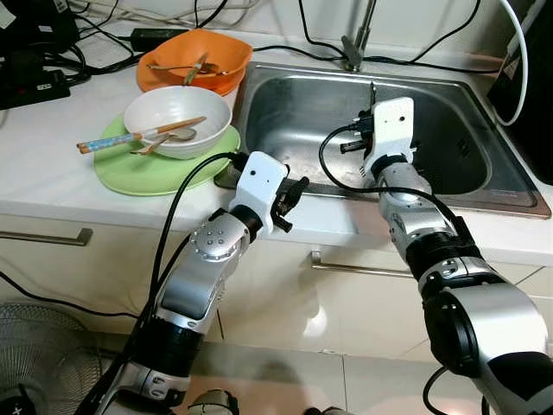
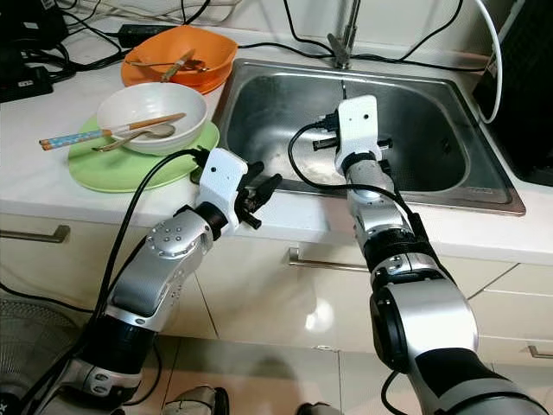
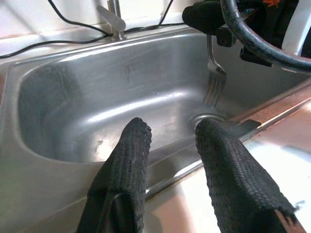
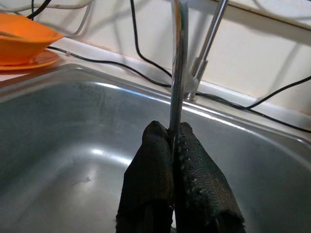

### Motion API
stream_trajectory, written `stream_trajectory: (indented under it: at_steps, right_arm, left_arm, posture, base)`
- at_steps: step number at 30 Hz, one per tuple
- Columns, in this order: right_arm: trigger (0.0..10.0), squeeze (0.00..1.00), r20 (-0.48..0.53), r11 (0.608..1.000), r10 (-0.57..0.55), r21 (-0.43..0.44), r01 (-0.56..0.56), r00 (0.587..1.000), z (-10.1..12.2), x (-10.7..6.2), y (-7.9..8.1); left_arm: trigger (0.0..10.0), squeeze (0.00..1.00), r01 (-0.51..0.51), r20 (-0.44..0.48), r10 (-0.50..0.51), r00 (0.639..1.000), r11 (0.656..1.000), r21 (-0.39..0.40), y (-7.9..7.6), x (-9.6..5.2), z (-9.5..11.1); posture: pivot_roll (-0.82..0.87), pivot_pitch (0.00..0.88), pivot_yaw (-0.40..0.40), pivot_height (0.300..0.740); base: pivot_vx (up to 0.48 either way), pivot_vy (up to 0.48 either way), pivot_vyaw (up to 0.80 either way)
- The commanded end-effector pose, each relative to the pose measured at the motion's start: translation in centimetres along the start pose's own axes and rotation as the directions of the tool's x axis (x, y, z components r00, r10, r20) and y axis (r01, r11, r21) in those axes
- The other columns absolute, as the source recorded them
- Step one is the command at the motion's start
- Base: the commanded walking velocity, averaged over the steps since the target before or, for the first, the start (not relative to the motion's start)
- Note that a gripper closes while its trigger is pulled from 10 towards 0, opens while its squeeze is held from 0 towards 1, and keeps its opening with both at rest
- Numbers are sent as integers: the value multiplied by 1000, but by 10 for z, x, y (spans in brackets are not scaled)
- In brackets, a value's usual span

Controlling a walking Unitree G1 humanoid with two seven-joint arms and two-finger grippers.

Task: Kitchen organization

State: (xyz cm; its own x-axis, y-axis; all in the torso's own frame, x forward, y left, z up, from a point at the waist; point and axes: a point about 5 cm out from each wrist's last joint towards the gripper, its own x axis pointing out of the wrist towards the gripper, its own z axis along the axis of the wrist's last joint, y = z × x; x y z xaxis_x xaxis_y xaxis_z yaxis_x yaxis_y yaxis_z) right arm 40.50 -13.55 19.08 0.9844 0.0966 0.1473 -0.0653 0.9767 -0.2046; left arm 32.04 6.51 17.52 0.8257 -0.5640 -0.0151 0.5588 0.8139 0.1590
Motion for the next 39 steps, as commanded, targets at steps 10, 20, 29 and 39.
stream_trajectory:
  at_steps: [10,20,29,39]
  right_arm:
    - [10000,969,22,999,41,-7,-41,999,2,0,7]
    - [10000,0,25,1000,28,-13,-28,999,1,-1,7]
    - [10000,0,183,994,24,96,-43,983,23,0,5]
    - [10000,0,260,937,79,310,-160,962,3,-29,26]
  left_arm:
    - [10000,0,35,-15,-35,999,999,2,-8,-2,2]
    - [10000,0,42,-15,-42,999,999,0,-9,-2,2]
    - [10000,0,-74,129,65,990,995,71,0,-3,17]
    - [10000,0,-315,425,247,871,944,95,23,-16,55]
  posture:
    - [161,65,-51,740]
    - [160,56,-47,740]
    - [153,55,-46,740]
    - [140,62,-47,740]
  base:
    - [0,0,0]
    - [0,0,0]
    - [0,0,0]
    - [0,0,0]
